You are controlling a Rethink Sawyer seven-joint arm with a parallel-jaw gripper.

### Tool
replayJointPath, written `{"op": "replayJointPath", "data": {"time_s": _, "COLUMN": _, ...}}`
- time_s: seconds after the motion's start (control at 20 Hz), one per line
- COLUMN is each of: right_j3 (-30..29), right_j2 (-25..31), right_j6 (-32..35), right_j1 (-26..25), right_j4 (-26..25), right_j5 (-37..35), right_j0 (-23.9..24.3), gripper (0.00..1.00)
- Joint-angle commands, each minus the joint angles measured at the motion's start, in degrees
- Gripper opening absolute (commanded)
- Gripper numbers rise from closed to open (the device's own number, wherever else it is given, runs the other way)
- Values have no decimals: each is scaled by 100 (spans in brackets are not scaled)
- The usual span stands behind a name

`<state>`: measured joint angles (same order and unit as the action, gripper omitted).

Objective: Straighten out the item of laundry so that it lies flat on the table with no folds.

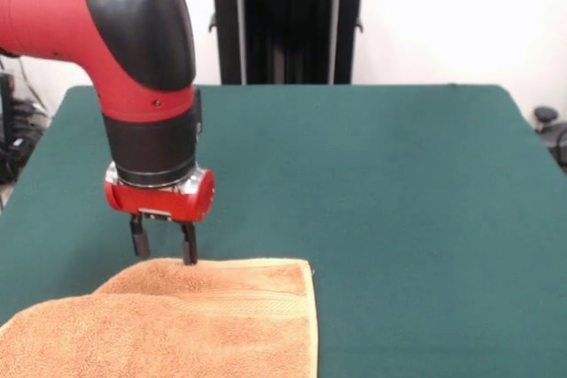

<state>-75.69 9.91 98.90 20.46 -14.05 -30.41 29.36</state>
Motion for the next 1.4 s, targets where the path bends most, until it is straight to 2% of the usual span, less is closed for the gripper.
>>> {"op": "replayJointPath", "data": {"time_s": 0.05, "right_j3": 41, "right_j2": 278, "right_j6": 720, "right_j1": -208, "right_j4": 88, "right_j5": 489, "right_j0": -319, "gripper": 100}}
{"op": "replayJointPath", "data": {"time_s": 0.5, "right_j3": 244, "right_j2": 190, "right_j6": 930, "right_j1": -612, "right_j4": 81, "right_j5": 1104, "right_j0": -436, "gripper": 100}}
{"op": "replayJointPath", "data": {"time_s": 0.95, "right_j3": 215, "right_j2": -55, "right_j6": 1029, "right_j1": -651, "right_j4": 63, "right_j5": 1372, "right_j0": -567, "gripper": 100}}
{"op": "replayJointPath", "data": {"time_s": 1.0, "right_j3": 230, "right_j2": -79, "right_j6": 1000, "right_j1": -654, "right_j4": 75, "right_j5": 1362, "right_j0": -573, "gripper": 0}}
{"op": "replayJointPath", "data": {"time_s": 1.4, "right_j3": 215, "right_j2": -124, "right_j6": 916, "right_j1": -635, "right_j4": 80, "right_j5": 1429, "right_j0": -575, "gripper": 0}}
